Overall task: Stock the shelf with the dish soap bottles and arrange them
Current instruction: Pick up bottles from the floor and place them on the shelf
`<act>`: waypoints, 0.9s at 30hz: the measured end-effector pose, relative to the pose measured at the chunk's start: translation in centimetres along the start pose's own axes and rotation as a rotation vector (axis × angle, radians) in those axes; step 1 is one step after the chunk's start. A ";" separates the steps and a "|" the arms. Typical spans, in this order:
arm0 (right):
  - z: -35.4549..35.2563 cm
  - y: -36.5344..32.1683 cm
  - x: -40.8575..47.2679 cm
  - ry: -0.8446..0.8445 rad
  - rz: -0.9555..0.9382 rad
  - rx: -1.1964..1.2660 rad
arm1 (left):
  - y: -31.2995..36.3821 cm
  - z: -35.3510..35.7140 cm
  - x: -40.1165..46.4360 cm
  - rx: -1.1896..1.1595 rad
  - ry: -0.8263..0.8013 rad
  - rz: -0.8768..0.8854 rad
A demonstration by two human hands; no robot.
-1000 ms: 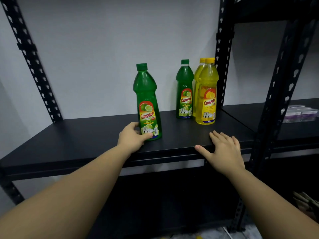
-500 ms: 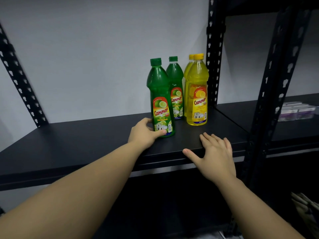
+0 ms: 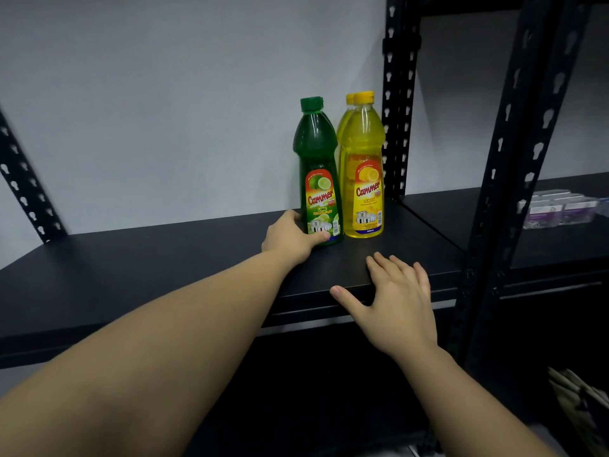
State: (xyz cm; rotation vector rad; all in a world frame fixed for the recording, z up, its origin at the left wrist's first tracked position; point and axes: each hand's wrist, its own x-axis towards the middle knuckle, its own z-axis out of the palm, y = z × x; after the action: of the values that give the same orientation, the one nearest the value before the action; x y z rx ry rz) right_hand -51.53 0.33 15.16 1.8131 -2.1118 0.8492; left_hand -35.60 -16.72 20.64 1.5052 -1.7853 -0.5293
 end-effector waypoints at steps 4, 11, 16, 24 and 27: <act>-0.1 0.0 0.1 -0.009 -0.005 0.019 | 0.0 0.2 0.5 0.000 -0.003 0.004; -0.2 -0.1 0.1 -0.004 -0.003 0.024 | 0.5 -0.2 1.0 -0.013 -0.018 0.006; -0.5 -0.1 -0.4 -0.022 -0.008 0.033 | 0.7 -0.7 -0.2 0.081 -0.044 0.010; -0.6 -0.2 -3.1 -0.006 0.004 0.137 | 0.4 -2.7 -9.9 0.498 -0.072 0.232; -0.3 -1.0 -5.3 0.019 0.013 0.179 | -0.9 -3.3 -13.7 0.476 -0.023 0.322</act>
State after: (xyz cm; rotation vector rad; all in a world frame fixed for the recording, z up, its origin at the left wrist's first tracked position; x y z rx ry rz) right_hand -49.57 4.79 12.85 1.8686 -2.0975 1.0863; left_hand -31.89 -3.27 18.47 1.4646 -2.2220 0.0462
